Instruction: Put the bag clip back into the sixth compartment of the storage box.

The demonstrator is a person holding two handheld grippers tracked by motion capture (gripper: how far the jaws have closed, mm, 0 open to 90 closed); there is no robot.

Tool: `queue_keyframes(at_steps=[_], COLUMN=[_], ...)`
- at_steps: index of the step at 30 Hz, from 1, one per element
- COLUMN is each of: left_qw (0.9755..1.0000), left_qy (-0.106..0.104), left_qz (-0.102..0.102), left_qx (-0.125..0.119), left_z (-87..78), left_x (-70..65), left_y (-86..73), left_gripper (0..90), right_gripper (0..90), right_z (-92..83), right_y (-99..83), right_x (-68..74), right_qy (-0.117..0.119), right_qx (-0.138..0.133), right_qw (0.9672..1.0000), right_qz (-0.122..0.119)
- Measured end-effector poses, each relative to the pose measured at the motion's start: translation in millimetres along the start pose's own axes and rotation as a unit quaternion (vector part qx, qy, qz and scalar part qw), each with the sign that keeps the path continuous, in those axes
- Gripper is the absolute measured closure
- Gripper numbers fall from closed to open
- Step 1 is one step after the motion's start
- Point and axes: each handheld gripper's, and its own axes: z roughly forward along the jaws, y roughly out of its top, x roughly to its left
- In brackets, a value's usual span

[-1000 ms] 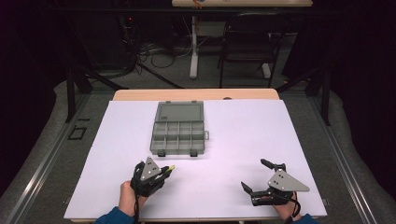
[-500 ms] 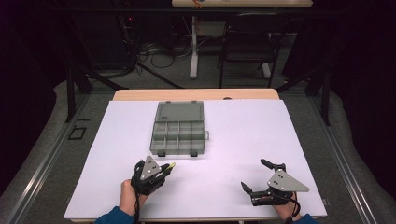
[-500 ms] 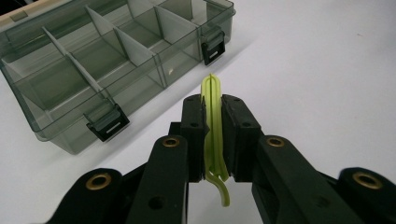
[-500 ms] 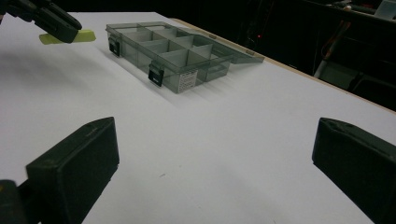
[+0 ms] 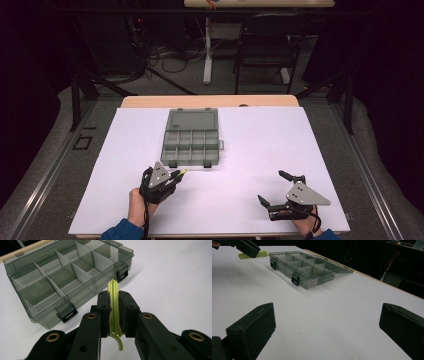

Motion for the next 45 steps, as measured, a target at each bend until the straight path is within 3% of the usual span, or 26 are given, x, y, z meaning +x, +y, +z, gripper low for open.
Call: queue_keyframes(at_steps=[14, 45], left_qw=[1.0000, 0.9998], left_qy=[-0.001, 0.002], left_qz=[0.006, 0.006], left_qx=[-0.007, -0.020], left_z=[0.9, 7.5], left_x=[0.9, 16.5], left_y=[6.7, 22.6], left_gripper=[79.9, 79.9], right_gripper=[0.3, 0.3], right_z=[0.3, -0.1], right_y=[-0.2, -0.2], right_x=[-0.1, 0.0], right_qy=[0.000, 0.001], right_qx=[0.004, 0.003], right_qw=[1.0000, 1.0000], right_qz=[0.001, 0.000])
